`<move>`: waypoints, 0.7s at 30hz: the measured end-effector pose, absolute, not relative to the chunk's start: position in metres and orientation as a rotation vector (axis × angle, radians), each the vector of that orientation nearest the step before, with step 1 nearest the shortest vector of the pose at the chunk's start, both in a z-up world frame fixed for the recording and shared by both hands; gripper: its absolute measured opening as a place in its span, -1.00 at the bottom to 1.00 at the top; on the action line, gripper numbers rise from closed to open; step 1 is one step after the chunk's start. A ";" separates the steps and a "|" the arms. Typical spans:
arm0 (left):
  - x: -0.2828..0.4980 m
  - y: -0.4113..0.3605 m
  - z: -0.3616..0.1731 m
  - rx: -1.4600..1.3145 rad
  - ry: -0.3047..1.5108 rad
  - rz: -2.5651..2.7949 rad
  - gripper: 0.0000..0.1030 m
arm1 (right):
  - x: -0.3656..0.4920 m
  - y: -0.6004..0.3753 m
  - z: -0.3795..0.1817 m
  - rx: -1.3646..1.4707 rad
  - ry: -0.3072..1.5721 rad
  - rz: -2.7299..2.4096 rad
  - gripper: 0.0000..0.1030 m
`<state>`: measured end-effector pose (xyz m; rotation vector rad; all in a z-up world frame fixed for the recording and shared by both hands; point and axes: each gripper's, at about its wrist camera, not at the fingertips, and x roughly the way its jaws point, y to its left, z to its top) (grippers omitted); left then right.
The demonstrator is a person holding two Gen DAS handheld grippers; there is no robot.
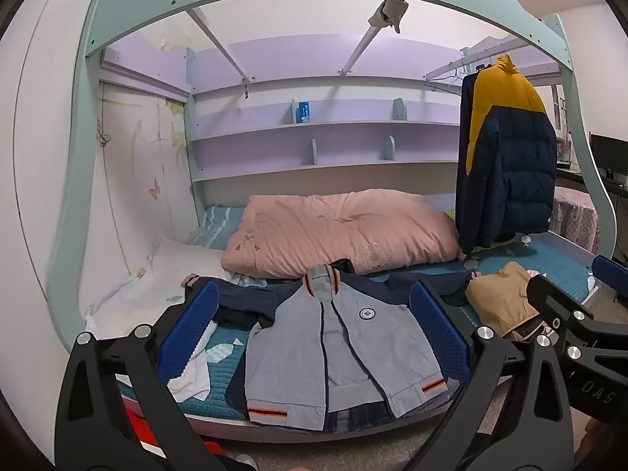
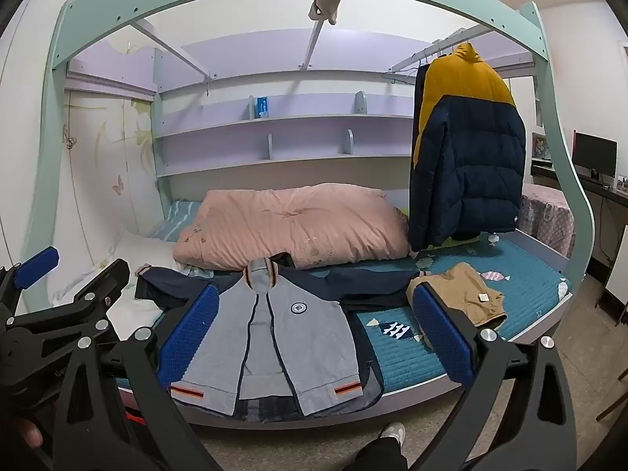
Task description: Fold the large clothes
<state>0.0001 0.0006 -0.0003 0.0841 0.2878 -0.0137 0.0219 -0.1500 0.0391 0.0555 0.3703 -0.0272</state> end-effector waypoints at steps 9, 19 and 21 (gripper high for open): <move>0.000 -0.001 0.000 0.096 0.288 -0.016 0.91 | 0.023 -0.151 0.037 0.060 0.374 -0.029 0.86; 0.000 -0.001 0.000 0.095 0.288 -0.017 0.91 | 0.023 -0.152 0.036 0.070 0.376 -0.028 0.86; 0.000 -0.001 0.000 0.095 0.287 -0.017 0.91 | 0.023 -0.152 0.035 0.070 0.375 -0.028 0.86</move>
